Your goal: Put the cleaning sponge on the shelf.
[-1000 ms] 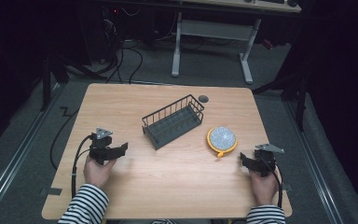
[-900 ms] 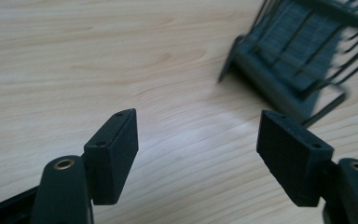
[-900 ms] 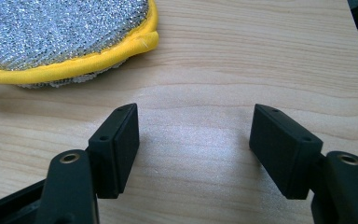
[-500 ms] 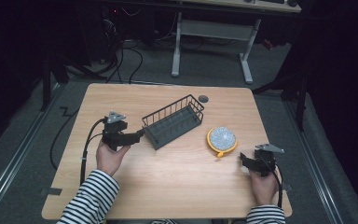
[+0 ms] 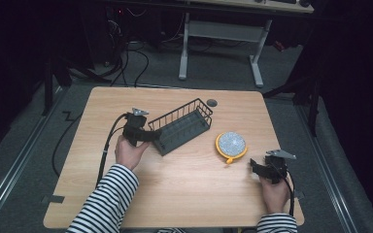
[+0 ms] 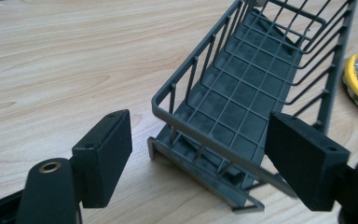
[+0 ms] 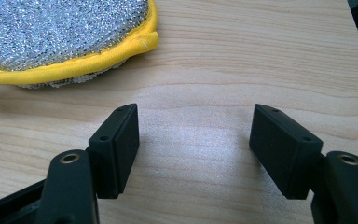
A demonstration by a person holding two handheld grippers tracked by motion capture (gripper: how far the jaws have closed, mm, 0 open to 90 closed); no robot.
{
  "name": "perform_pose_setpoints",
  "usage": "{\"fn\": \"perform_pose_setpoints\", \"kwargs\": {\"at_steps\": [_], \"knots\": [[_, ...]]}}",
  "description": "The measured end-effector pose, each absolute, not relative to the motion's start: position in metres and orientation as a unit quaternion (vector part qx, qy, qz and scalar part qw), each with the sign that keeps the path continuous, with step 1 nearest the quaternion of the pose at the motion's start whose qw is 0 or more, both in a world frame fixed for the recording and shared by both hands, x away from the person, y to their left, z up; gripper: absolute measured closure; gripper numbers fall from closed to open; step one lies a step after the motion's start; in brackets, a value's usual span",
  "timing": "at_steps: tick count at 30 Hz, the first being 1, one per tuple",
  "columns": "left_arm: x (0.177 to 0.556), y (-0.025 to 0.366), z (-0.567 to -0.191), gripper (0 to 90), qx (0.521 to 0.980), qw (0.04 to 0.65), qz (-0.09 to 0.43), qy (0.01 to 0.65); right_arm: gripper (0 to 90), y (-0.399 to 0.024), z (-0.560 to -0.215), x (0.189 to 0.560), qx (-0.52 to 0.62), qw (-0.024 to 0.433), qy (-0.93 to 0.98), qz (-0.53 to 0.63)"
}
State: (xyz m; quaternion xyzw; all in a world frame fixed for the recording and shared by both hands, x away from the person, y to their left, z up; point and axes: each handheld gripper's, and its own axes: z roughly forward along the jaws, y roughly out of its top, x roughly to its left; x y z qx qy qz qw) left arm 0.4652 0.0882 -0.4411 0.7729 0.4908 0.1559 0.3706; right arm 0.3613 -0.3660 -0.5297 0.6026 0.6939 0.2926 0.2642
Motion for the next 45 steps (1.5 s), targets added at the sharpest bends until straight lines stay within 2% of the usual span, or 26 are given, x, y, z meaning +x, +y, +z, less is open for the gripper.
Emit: {"fn": "perform_pose_setpoints", "kwargs": {"at_steps": [6, 10, 12, 32, 45], "knots": [[0.47, 0.08, -0.447, 26.6, 0.775, 0.359, 0.159, 0.496, 33.3, -0.366, -0.53, 0.361, 0.601, 0.265, 0.694, 0.294], [0.471, 0.08, -0.449, 31.0, 0.779, 0.352, 0.16, 0.493, 33.5, -0.366, -0.53, 0.361, 0.602, 0.265, 0.694, 0.294], [0.469, 0.08, -0.447, 36.7, 0.78, 0.352, 0.166, 0.49, 33.9, -0.366, -0.53, 0.361, 0.602, 0.265, 0.694, 0.293], [0.449, 0.109, -0.448, 45.5, 0.78, 0.36, 0.173, 0.482, 33.7, -0.366, -0.53, 0.361, 0.602, 0.265, 0.693, 0.294], [0.423, 0.131, -0.45, 46.0, 0.786, 0.356, 0.182, 0.471, 33.7, -0.366, -0.53, 0.361, 0.603, 0.265, 0.693, 0.294]]}}
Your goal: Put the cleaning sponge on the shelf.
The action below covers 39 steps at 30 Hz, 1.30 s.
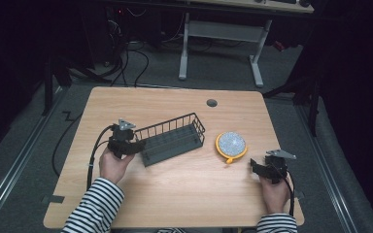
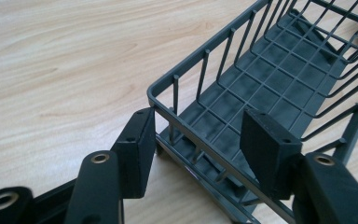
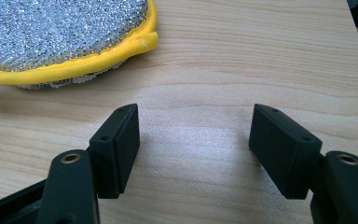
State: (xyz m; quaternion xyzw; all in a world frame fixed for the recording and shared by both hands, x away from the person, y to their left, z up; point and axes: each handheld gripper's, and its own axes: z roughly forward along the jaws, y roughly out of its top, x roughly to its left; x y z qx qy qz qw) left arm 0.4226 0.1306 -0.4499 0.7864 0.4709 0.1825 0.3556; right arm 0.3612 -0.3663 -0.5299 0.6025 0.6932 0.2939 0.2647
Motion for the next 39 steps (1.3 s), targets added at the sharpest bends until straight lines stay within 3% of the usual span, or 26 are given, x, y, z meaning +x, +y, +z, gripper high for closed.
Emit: {"fn": "perform_pose_setpoints", "kwargs": {"at_steps": [11, 16, 24, 39], "knots": [[0.41, 0.137, -0.451, 45.3, 0.782, 0.365, 0.179, 0.472, 33.7, -0.366, -0.53, 0.361, 0.602, 0.265, 0.694, 0.294], [0.408, 0.145, -0.442, 35.3, 0.761, 0.399, 0.181, 0.478, 33.7, -0.366, -0.53, 0.361, 0.602, 0.265, 0.694, 0.293], [0.397, 0.176, -0.437, 32.0, 0.728, 0.428, 0.204, 0.496, 33.6, -0.366, -0.53, 0.361, 0.603, 0.265, 0.694, 0.292], [0.387, 0.217, -0.48, 30.8, 0.714, 0.38, 0.222, 0.544, 33.4, -0.365, -0.53, 0.361, 0.601, 0.264, 0.695, 0.293]]}}
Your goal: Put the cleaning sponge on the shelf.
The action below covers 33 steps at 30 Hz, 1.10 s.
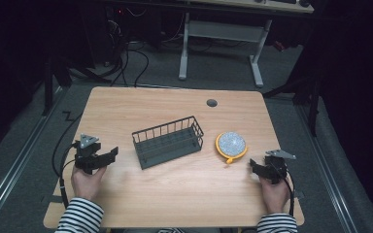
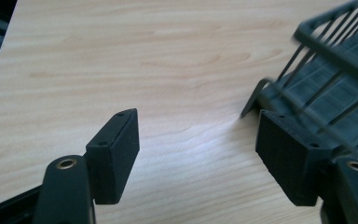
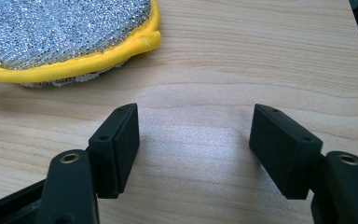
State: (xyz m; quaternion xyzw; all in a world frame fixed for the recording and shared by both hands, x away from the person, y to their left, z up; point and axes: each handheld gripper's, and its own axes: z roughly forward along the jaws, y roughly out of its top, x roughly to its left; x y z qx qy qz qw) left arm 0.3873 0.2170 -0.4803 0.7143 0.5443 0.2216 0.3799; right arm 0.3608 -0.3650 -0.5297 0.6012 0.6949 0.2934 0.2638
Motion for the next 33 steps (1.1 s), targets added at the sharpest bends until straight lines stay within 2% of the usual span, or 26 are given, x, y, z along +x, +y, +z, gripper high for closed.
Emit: {"fn": "perform_pose_setpoints", "kwargs": {"at_steps": [14, 18, 24, 29, 30, 33], "knots": [[0.406, 0.219, -0.522, 30.4, 0.714, 0.34, 0.217, 0.572, 33.0, -0.364, -0.53, 0.361, 0.603, 0.264, 0.694, 0.293], [0.409, 0.217, -0.528, 30.4, 0.715, 0.334, 0.223, 0.573, 27.5, -0.363, -0.53, 0.362, 0.6, 0.261, 0.698, 0.291], [0.412, 0.216, -0.535, 30.5, 0.717, 0.326, 0.232, 0.571, 27.0, -0.364, -0.53, 0.363, 0.598, 0.26, 0.7, 0.292], [0.411, 0.215, -0.537, 30.1, 0.72, 0.323, 0.244, 0.563, 29.3, -0.363, -0.528, 0.364, 0.608, 0.253, 0.697, 0.285], [0.411, 0.215, -0.537, 29.5, 0.72, 0.323, 0.245, 0.563, 35.5, -0.363, -0.525, 0.366, 0.611, 0.24, 0.697, 0.29], [0.41, 0.214, -0.537, 28.5, 0.721, 0.324, 0.244, 0.563, 36.0, -0.364, -0.519, 0.369, 0.609, 0.234, 0.689, 0.314]]}}
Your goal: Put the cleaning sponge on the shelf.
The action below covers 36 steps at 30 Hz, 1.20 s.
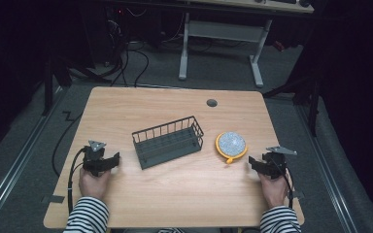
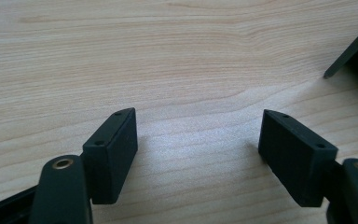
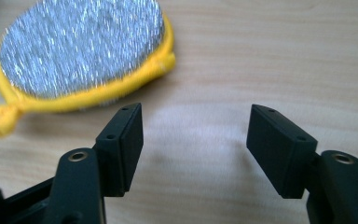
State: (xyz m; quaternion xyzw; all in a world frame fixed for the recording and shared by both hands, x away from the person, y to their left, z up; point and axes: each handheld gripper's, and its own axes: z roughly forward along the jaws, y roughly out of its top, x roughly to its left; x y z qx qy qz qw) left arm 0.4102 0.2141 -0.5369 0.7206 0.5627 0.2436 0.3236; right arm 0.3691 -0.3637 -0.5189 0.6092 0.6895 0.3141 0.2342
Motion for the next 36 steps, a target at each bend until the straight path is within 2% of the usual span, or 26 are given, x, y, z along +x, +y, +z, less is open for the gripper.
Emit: {"fn": "perform_pose_setpoints", "kwargs": {"at_steps": [4, 12, 24, 30, 32, 36], "knots": [[0.41, 0.214, -0.537, 27.4, 0.723, 0.323, 0.242, 0.561, 35.9, -0.361, -0.51, 0.374, 0.606, 0.242, 0.688, 0.317], [0.41, 0.214, -0.537, 27.3, 0.722, 0.324, 0.242, 0.561, 35.6, -0.349, -0.485, 0.405, 0.593, 0.219, 0.698, 0.336], [0.41, 0.214, -0.537, 27.0, 0.722, 0.324, 0.242, 0.561, 36.5, -0.339, -0.491, 0.44, 0.612, 0.172, 0.704, 0.315], [0.41, 0.214, -0.537, 26.9, 0.723, 0.324, 0.241, 0.561, 43.9, -0.341, -0.503, 0.447, 0.624, 0.142, 0.699, 0.321], [0.41, 0.214, -0.537, 26.9, 0.723, 0.324, 0.241, 0.561, 53.7, -0.34, -0.505, 0.447, 0.618, 0.129, 0.704, 0.325], [0.41, 0.214, -0.537, 26.9, 0.723, 0.324, 0.241, 0.561, 63.9, -0.339, -0.505, 0.447, 0.611, 0.127, 0.713, 0.319]]}}
